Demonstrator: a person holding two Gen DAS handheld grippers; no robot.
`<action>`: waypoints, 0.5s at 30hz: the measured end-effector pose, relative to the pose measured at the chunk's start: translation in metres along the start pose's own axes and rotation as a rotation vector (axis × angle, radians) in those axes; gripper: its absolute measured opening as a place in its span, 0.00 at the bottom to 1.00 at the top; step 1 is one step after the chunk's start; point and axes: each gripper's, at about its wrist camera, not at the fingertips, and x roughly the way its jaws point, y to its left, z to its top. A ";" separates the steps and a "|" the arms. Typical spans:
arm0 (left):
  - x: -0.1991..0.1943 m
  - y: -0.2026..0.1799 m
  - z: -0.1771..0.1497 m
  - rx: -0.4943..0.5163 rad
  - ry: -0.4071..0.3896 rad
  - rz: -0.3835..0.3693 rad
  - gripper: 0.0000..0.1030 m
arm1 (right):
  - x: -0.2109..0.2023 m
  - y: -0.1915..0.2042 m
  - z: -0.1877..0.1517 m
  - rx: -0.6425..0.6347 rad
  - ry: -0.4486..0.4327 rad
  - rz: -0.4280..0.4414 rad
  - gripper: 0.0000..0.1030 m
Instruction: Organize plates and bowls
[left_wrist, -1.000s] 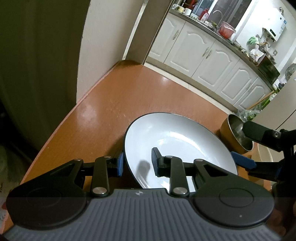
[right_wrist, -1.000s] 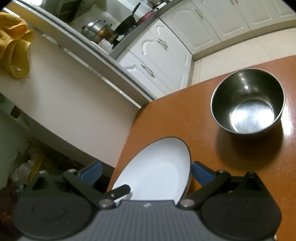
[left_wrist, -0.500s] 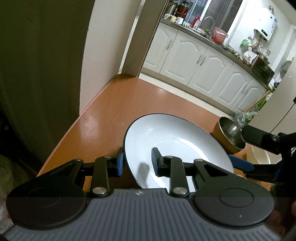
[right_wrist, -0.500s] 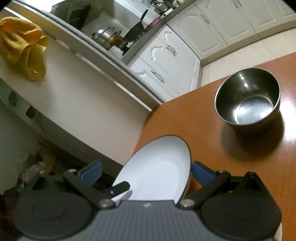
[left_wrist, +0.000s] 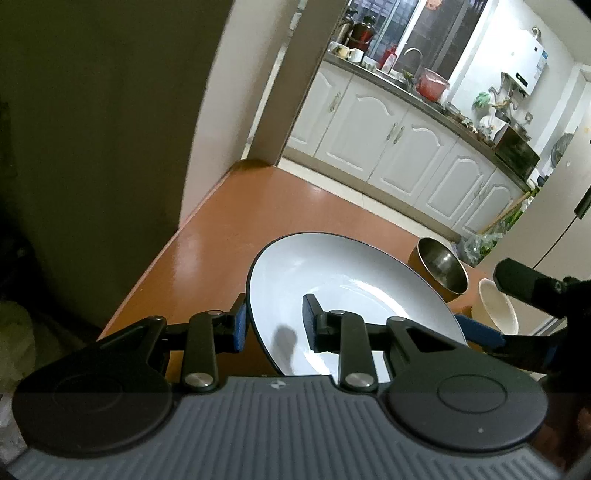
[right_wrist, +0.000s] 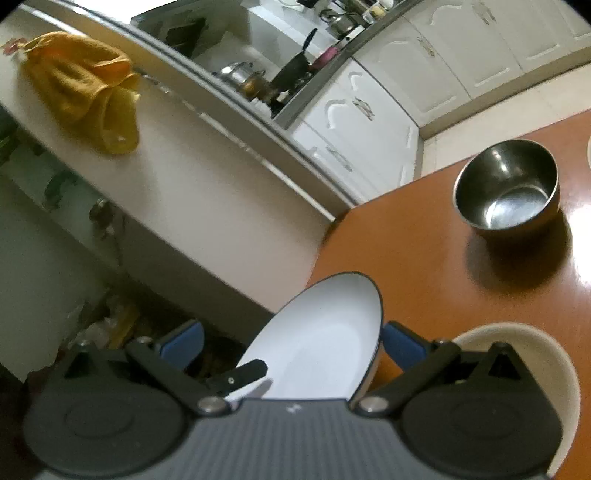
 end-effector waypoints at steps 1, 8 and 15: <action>-0.003 0.002 -0.001 -0.003 -0.002 0.001 0.30 | -0.001 0.003 -0.003 -0.003 0.002 0.002 1.00; -0.016 0.011 -0.010 -0.023 -0.017 0.006 0.30 | -0.014 0.024 -0.024 -0.038 -0.002 0.030 1.00; -0.026 0.019 -0.021 -0.029 -0.043 0.023 0.30 | -0.022 0.039 -0.052 -0.058 0.016 0.052 1.00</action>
